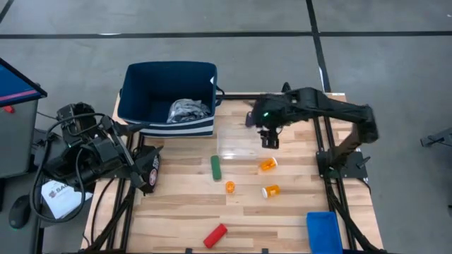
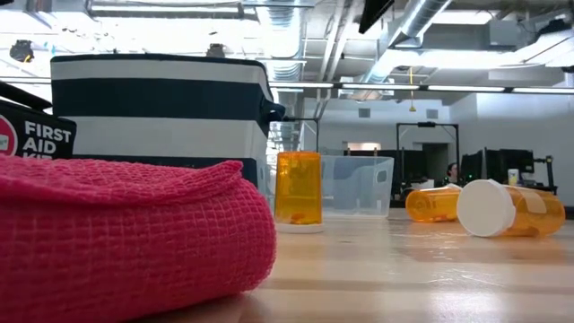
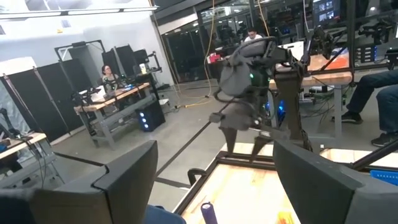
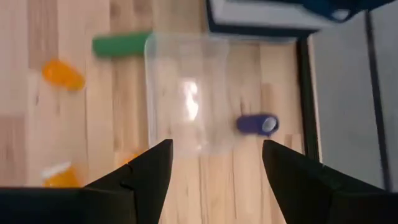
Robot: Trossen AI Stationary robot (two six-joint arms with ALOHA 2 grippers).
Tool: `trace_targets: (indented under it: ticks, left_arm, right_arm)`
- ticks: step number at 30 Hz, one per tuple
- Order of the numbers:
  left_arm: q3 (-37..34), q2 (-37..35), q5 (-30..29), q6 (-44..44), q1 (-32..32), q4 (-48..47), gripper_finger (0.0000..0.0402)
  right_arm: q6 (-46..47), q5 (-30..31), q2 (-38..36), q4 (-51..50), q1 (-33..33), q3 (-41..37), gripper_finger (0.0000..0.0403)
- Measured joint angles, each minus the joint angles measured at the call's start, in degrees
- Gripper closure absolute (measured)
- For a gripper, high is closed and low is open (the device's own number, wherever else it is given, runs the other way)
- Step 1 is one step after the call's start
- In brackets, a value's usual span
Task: Pick & place medical supplies in basket/bin
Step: Put the blue bandage into the transparent bin
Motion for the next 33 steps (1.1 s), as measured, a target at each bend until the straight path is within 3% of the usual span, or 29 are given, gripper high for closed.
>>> trace_targets:
  ticks: [5, 9, 19, 25, 33]
  left_arm:
    - [0.0, 0.0, 0.0, -0.02, 0.55, -0.24, 0.0092]
    - [0.0, 0.0, 0.0, -0.02, 1.62, -0.22, 0.0092]
    - [0.0, 0.0, 0.0, -1.87, 4.86, -0.19, 0.0092]
    - [0.0, 0.12, 0.0, -3.52, 4.87, -0.24, 0.0092]
    - [-1.83, 0.01, 0.0, -7.71, 4.95, -0.11, 0.0092]
  right_arm:
    - [-0.03, -5.31, -7.12, 15.05, -3.84, -14.34, 0.0159]
    - [0.14, -6.73, -6.86, 19.62, -5.77, -20.89, 0.0159]
    - [-0.47, -7.96, 7.39, 21.56, -9.18, -21.37, 0.0159]
    - [-0.38, -7.59, 11.33, 22.83, -11.92, -21.37, 0.0159]
    - [14.16, -4.66, 10.52, 20.28, -14.82, -14.91, 0.0159]
